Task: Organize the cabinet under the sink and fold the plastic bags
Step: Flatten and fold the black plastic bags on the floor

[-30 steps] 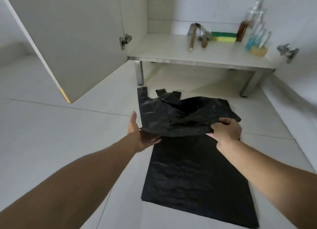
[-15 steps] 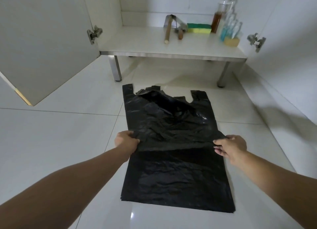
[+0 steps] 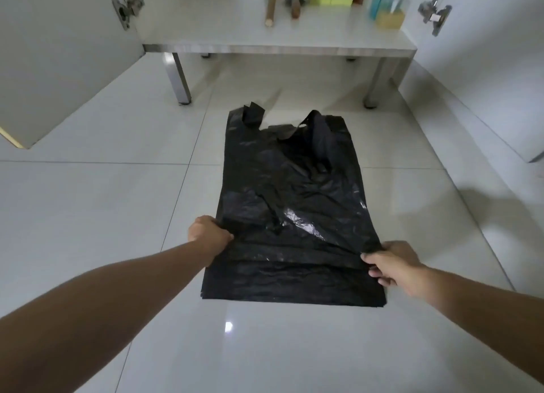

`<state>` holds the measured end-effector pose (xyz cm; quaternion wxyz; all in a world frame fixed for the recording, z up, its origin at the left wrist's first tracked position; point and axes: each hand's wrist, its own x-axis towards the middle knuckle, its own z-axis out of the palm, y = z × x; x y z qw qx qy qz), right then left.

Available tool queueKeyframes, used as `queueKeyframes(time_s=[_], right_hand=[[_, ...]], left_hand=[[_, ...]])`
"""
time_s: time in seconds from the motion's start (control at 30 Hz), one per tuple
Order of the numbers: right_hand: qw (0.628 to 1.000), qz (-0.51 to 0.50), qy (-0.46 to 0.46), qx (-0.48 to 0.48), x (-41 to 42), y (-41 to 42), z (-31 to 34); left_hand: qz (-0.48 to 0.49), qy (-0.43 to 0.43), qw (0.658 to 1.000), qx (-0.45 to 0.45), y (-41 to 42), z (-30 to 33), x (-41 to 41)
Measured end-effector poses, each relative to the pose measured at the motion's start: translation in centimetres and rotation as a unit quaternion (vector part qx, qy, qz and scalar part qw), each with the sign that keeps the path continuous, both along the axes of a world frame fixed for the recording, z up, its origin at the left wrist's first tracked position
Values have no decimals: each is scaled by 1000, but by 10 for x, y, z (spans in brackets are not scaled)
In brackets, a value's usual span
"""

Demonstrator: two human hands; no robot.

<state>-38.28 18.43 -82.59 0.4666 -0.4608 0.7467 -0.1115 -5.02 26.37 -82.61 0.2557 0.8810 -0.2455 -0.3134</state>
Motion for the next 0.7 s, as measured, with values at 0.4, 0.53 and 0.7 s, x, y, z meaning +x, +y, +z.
queueKeyframes(time_s=[0.4, 0.53, 0.7], right_hand=[[977, 162, 86, 108, -12, 16, 4], [972, 180, 92, 120, -14, 24, 2], [969, 179, 109, 134, -14, 25, 3]], left_hand=[[-34, -17, 998, 59, 42, 1, 2], [-54, -44, 996, 62, 45, 1, -3], [-74, -60, 993, 71, 47, 0, -4]])
